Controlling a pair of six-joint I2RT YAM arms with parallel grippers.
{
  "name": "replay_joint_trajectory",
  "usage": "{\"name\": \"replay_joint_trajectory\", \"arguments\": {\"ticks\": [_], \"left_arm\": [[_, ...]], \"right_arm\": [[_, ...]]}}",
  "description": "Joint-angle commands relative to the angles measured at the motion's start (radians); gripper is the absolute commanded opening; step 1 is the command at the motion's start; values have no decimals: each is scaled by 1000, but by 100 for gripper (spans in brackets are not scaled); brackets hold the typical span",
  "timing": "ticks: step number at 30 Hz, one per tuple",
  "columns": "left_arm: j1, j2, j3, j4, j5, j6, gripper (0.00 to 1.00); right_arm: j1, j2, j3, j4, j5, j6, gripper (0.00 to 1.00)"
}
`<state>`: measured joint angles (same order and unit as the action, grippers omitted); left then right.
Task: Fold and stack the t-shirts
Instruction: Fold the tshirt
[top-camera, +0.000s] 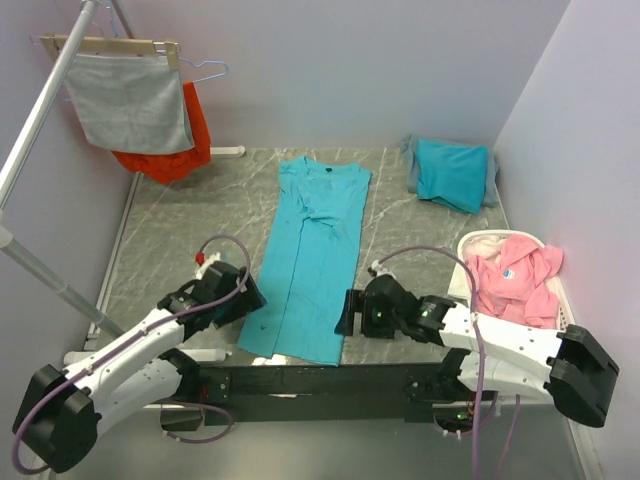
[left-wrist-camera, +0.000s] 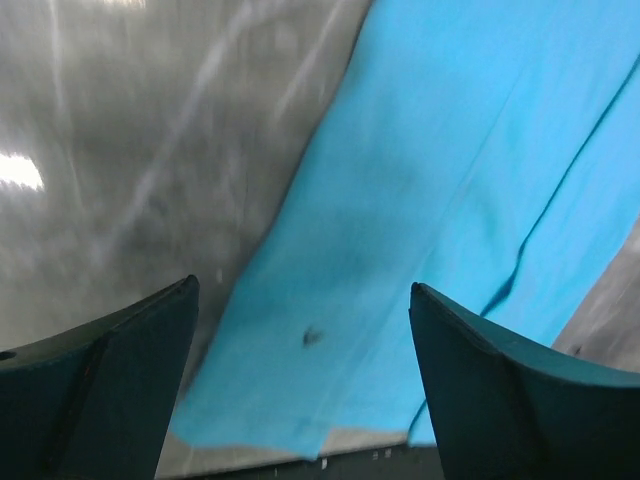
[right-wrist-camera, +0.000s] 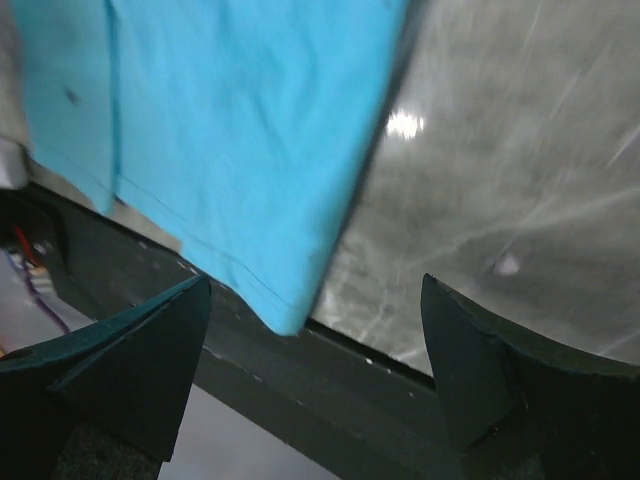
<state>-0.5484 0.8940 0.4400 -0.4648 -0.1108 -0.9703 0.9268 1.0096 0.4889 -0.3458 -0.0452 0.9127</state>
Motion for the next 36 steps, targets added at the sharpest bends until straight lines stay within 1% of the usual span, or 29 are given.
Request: {"name": "replay_joint_trajectory", "arguments": {"ticks": [1, 2, 4, 7, 12, 14, 18, 21, 22, 24, 25, 26, 27, 28, 30, 31, 32, 33, 34, 35, 36], "left_arm": [[-108, -27, -43, -98, -64, -183, 90], [-120, -33, -55, -106, -66, -215, 89], [-140, -62, -85, -120, -69, -238, 89], [-160, -102, -109, -141, -66, -272, 84], [-200, -133, -126, -184, -64, -317, 76], [-220, -141, -130, -208, -69, -344, 73], [-272, -199, -138, -279, -92, -393, 68], [-275, -219, -145, -279, -90, -409, 63], [-277, -214, -144, -281, -92, -410, 61], [-277, -195, -139, -279, -96, -404, 53], [-278, -185, -133, -278, -102, -403, 49], [-280, -176, -130, -278, -104, -398, 41], [-280, -159, -127, -276, -105, -397, 39], [-280, -153, -124, -275, -104, -396, 37], [-285, -142, -122, -275, -107, -395, 32], [-285, -142, -121, -275, -110, -395, 28], [-285, -144, -119, -279, -115, -400, 29], [-285, -147, -119, -282, -116, -403, 25], [-286, -148, -119, -282, -118, -403, 20], [-286, -150, -119, -282, -118, -403, 12], [-286, -150, -115, -282, -118, -403, 8]], "right_arm": [[89, 29, -45, 77, 27, 141, 91], [122, 40, -46, 79, 30, 150, 91], [148, 75, -47, 112, 30, 170, 91], [191, 115, -46, 161, 24, 196, 89], [251, 173, -26, 165, 44, 225, 88], [262, 185, -21, 162, 44, 239, 85], [285, 190, -21, 145, 63, 268, 84], [288, 196, -29, 153, 62, 279, 80], [290, 199, -29, 145, 65, 284, 74], [290, 210, -32, 140, 68, 287, 69], [290, 214, -33, 137, 77, 287, 63], [290, 227, -32, 136, 77, 287, 60], [291, 231, -29, 137, 77, 284, 58], [288, 234, -26, 137, 76, 279, 52], [290, 239, -24, 133, 87, 281, 45], [290, 235, -27, 131, 91, 282, 38], [290, 224, -29, 130, 103, 281, 33], [288, 218, -29, 130, 108, 281, 23], [290, 210, -29, 130, 113, 270, 17], [290, 192, -27, 126, 117, 269, 13], [290, 184, -24, 122, 129, 258, 5]]}}
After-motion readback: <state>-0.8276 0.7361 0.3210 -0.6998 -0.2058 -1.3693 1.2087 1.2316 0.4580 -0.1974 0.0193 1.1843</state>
